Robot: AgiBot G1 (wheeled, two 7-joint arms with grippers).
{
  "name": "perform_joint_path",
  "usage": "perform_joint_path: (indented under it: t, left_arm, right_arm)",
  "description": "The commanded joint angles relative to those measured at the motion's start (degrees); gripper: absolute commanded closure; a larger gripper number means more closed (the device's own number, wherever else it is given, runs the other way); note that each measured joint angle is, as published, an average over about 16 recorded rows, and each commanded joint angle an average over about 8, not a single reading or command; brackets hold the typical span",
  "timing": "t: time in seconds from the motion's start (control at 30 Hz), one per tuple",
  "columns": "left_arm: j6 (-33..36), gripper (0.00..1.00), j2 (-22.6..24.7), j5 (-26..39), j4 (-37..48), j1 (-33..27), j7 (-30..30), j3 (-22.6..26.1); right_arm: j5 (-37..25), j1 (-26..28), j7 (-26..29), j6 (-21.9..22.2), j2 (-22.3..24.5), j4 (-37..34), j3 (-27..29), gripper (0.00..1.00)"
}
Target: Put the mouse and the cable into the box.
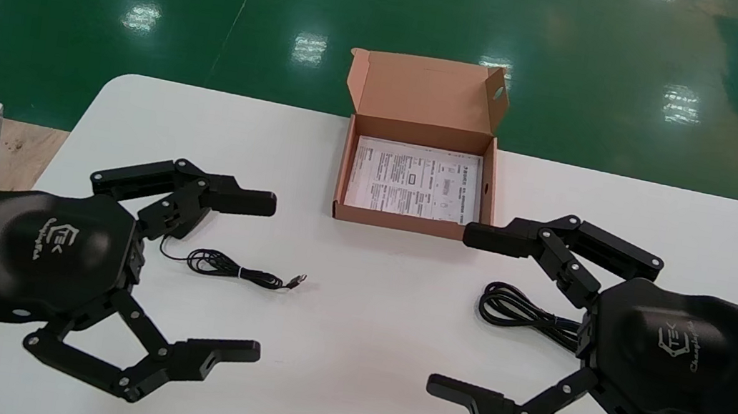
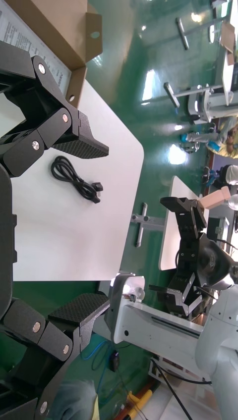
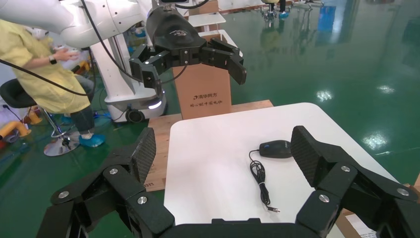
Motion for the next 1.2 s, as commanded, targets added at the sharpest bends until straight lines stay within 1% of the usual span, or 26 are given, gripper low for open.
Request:
perform_joint_path:
  t: [0.03, 0.63, 0.73, 0.83, 0.93, 1.07, 1.2]
  left_arm:
    - [0.00, 0.00, 0.00, 0.00, 0.00, 0.00, 0.00, 0.00]
    - [0.04, 0.00, -0.01, 0.04, -0.05, 0.00, 0.01, 0.01]
    - [0.55, 0.00, 0.01, 1.00, -0.47, -0.43, 0.25, 0.45]
    - [2.16, 0.00, 0.89, 5.33, -0.98, -3.30, 1.03, 2.66]
    - [4.00, 0.00, 3.28, 12.69, -0.23, -8.95, 2.53, 7.00]
    - [5.06, 0.00, 8.47, 23.21, 4.41, -18.01, 6.27, 14.13]
    - [4.76, 0.00, 13.98, 31.18, 11.60, -24.65, 11.69, 20.09]
  right_arm:
    - [0.00, 0.00, 0.00, 0.00, 0.00, 0.00, 0.00, 0.00]
    - [-0.11, 0.08, -0.10, 0.07, -0.02, -0.10, -0.03, 0.00]
    - [-0.50, 0.25, -0.40, -0.01, 0.10, -0.05, -0.05, 0.00]
    - [-2.13, 0.95, -1.53, -0.66, 0.66, -0.25, -0.25, 0.00]
    - [-5.52, 2.51, -4.10, -2.24, 1.71, -1.44, -1.00, 0.00]
    - [-11.93, 5.36, -9.85, -4.68, 4.19, -3.81, -3.67, 0.00]
    - [-18.73, 8.30, -17.12, -5.44, 7.60, -6.39, -7.88, 0.00]
